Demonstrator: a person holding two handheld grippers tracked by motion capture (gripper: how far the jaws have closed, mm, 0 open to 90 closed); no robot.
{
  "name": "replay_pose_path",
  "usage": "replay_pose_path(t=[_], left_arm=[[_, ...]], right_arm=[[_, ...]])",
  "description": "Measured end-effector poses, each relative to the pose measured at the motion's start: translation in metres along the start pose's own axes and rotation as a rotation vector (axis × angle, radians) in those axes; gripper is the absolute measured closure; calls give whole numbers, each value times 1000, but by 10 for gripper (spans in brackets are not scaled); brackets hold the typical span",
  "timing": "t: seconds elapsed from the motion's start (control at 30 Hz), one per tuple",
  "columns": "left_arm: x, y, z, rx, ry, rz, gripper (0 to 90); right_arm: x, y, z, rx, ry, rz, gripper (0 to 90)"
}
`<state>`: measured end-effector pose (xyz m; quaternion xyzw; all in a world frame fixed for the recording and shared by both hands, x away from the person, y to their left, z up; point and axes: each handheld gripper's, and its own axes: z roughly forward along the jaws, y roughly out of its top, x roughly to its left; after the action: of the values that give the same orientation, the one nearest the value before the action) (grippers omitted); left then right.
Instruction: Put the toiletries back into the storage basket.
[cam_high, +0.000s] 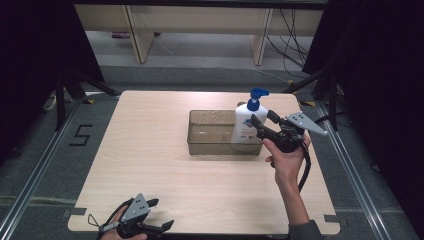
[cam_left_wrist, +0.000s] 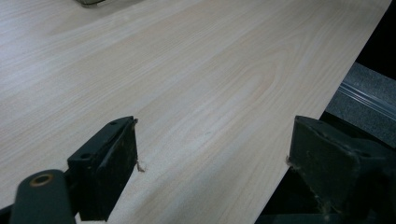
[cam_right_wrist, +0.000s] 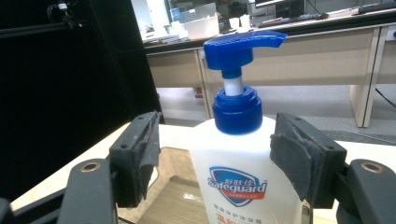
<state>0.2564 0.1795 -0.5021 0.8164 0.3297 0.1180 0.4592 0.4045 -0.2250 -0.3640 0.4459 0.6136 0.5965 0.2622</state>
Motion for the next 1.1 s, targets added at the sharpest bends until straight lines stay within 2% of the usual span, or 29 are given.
replay_pose_path(t=[0.1, 0.17, 0.2, 0.27, 0.3, 0.63, 0.67, 0.7, 0.77, 0.83, 0.87, 0.93, 1.03, 1.1], left_arm=[[1, 0, -1, 4, -4, 3, 149], [0, 0, -1, 1, -3, 1, 149], [0, 0, -1, 2, -3, -1, 149], [0, 1, -1, 2, -4, 0, 149], [0, 1, -1, 1, -4, 0, 149], [1, 1, -2, 9, -4, 16, 149], [1, 1, -2, 2, -5, 9, 149], [1, 1, -1, -7, 0, 8, 149], [1, 1, -1, -9, 0, 7, 149], [1, 1, -1, -5, 2, 14, 149], [1, 1, -1, -10, -1, 6, 149], [1, 1, -1, -11, 0, 5, 149], [1, 1, -2, 6, -3, 6, 149], [1, 1, -2, -2, -5, 7, 149]], right_arm=[[1, -1, 0, 8, 6, -14, 328], [4, -2, -1, 12, 5, 5, 328], [3, -3, 0, 11, 10, -16, 327], [4, -4, -1, 22, 1, -24, 325], [4, -5, 0, 21, 16, -16, 325], [9, -10, -3, 43, 18, -29, 320], [11, -11, -4, 51, 21, -5, 320], [10, -12, -3, 46, 26, -34, 319], [11, -12, -4, 50, 29, -23, 319], [11, -13, -4, 51, 30, -32, 319], [12, -14, -3, 45, 44, -21, 319], [13, -14, -4, 53, 31, -32, 318], [14, -16, -4, 54, 43, -33, 317], [15, -17, -5, 66, 41, -28, 316]])
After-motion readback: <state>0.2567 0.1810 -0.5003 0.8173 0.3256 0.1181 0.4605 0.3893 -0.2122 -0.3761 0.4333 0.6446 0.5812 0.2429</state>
